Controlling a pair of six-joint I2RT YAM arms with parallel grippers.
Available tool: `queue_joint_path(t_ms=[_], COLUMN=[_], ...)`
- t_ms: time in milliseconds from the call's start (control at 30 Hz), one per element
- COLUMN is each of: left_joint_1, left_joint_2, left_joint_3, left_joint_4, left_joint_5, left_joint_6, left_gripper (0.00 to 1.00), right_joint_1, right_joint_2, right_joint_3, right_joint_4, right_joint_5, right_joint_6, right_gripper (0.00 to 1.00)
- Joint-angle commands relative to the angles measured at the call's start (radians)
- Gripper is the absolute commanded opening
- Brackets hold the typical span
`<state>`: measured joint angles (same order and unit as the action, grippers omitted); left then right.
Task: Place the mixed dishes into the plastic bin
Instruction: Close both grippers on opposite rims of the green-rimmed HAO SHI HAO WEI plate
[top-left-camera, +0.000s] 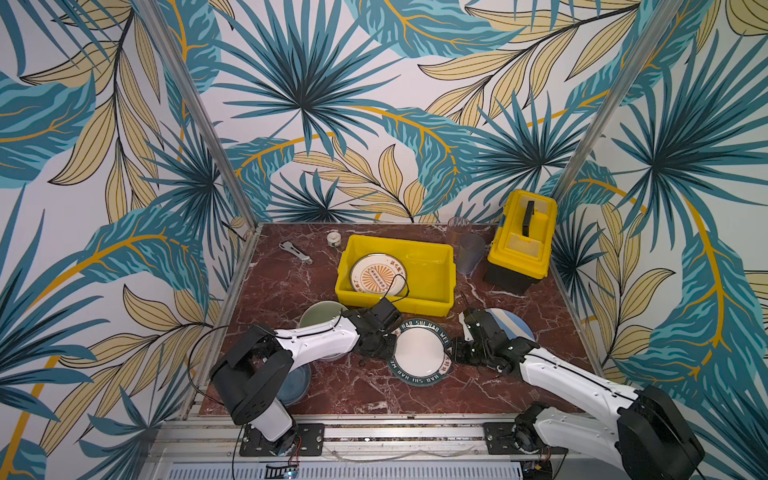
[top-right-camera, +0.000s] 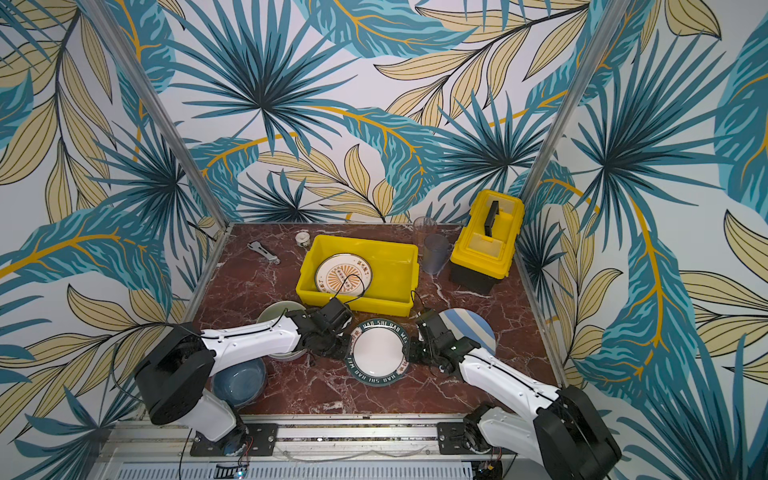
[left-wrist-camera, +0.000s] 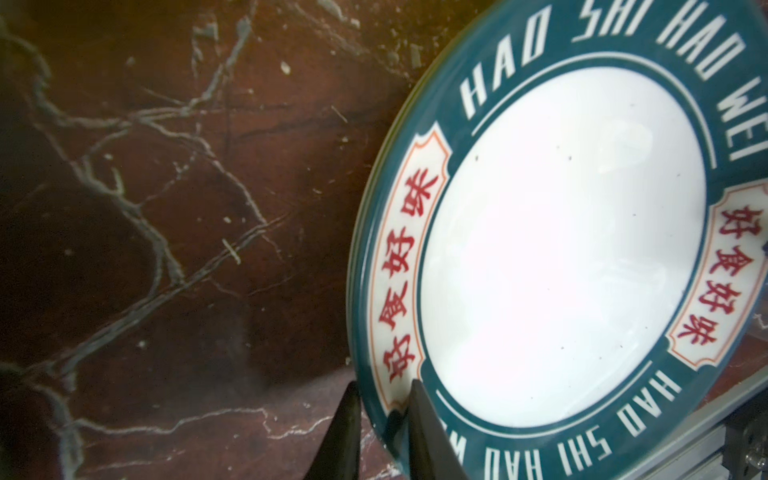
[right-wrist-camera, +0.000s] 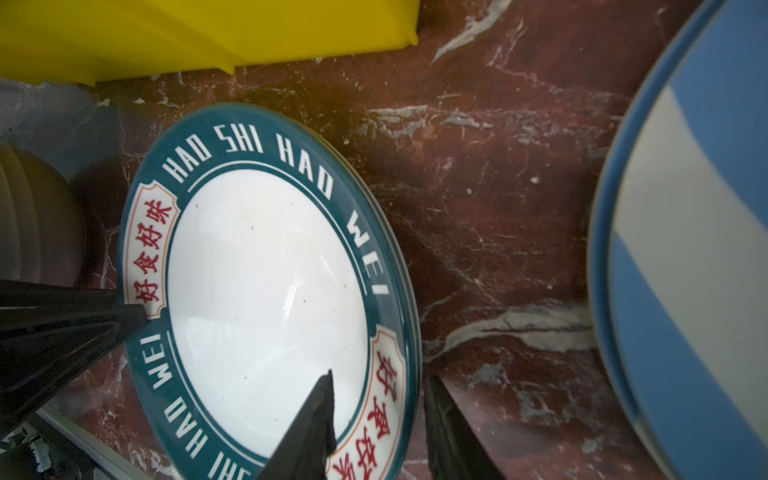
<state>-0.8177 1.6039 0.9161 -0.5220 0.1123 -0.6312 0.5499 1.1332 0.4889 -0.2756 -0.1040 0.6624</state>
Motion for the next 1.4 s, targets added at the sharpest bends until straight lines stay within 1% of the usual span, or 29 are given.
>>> queue_joint_path(t_ms=[0, 333, 733, 967, 1100, 1233, 1367], left_joint_1=[-0.008, -0.012, -0.015, -0.015, -0.016, -0.016, -0.015], left_joint_2=[0.014, 0.030, 0.065, 0.075, 0.087, 0.083, 0.080], left_joint_3=[0.006, 0.009, 0.006, 0.013, 0.018, 0.023, 0.041], left_joint_4=[0.020, 0.021, 0.036, 0.039, 0.042, 0.042, 0.040], left_joint_5=[-0.012, -0.011, -0.005, -0.004, -0.002, -0.006, 0.000], left_joint_6=[-0.007, -0.007, -0.007, -0.002, 0.002, 0.002, 0.008], left_gripper=[0.19, 0.09, 0.07, 0.07, 0.07, 0.07, 0.07], right_joint_1=[0.005, 0.006, 0.005, 0.006, 0.006, 0.006, 0.005], right_joint_2=[0.004, -0.047, -0.093, -0.099, -0.091, -0.083, -0.091], right_joint_3=[-0.019, -0.019, 0.023, 0.085, 0.106, 0.112, 0.125], right_joint_4=[0.025, 0.029, -0.060, -0.163, -0.169, -0.182, -0.202], right_joint_5=[-0.016, -0.046, -0.041, -0.020, -0.045, -0.042, -0.042], right_joint_6=[0.007, -0.002, -0.020, -0.055, -0.053, -0.043, -0.030], right_gripper=[0.36, 0.33, 0.32, 0.31, 0.26, 0.15, 0.08])
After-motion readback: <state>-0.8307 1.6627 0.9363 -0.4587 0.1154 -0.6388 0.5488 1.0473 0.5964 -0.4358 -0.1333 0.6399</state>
